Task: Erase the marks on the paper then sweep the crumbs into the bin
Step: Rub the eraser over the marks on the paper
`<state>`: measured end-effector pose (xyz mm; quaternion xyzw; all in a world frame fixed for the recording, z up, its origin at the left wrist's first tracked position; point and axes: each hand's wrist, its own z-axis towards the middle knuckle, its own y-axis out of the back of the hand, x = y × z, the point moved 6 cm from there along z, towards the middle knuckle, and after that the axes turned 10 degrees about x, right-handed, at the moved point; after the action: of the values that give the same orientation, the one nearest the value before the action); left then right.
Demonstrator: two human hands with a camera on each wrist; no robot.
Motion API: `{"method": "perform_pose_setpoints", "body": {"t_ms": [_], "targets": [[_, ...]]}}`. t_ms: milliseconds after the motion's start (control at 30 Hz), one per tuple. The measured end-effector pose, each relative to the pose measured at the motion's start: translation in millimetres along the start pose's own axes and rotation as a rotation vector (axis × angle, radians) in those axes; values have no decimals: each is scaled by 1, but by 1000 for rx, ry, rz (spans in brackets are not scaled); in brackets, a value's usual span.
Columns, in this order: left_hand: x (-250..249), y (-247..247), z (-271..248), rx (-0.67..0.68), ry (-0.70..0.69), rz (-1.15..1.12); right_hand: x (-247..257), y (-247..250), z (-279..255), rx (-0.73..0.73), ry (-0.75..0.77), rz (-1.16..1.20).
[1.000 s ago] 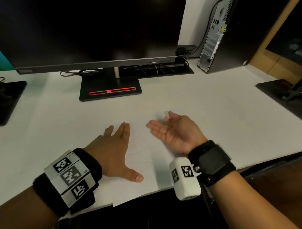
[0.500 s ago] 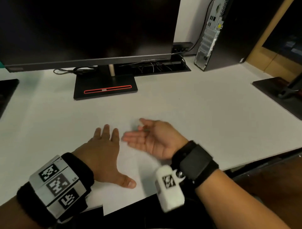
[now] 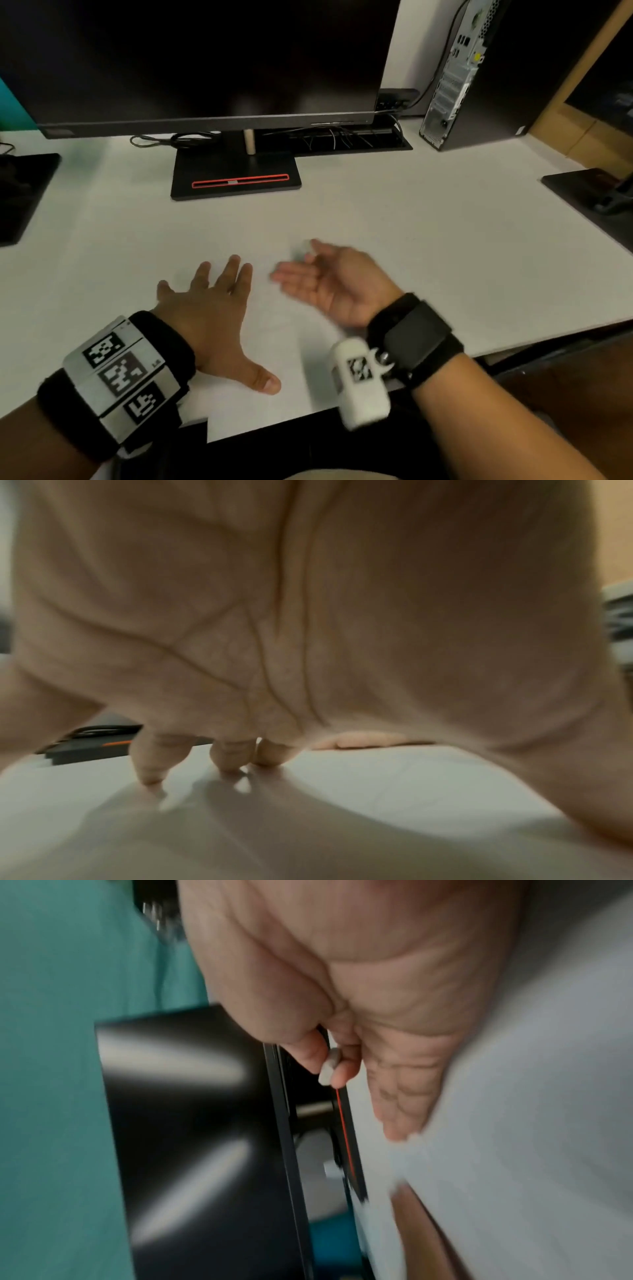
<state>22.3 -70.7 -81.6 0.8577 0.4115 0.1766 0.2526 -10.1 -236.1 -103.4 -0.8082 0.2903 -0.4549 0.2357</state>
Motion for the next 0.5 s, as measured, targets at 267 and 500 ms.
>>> {"method": "perform_pose_setpoints", "body": {"t_ms": [267,500], "targets": [[2,7,-6,41,-18,-38,86,52,-30,-233,525,296],[2,13,-4,-33,-15,-10,19,2,-33,120,-221,-862]]}}
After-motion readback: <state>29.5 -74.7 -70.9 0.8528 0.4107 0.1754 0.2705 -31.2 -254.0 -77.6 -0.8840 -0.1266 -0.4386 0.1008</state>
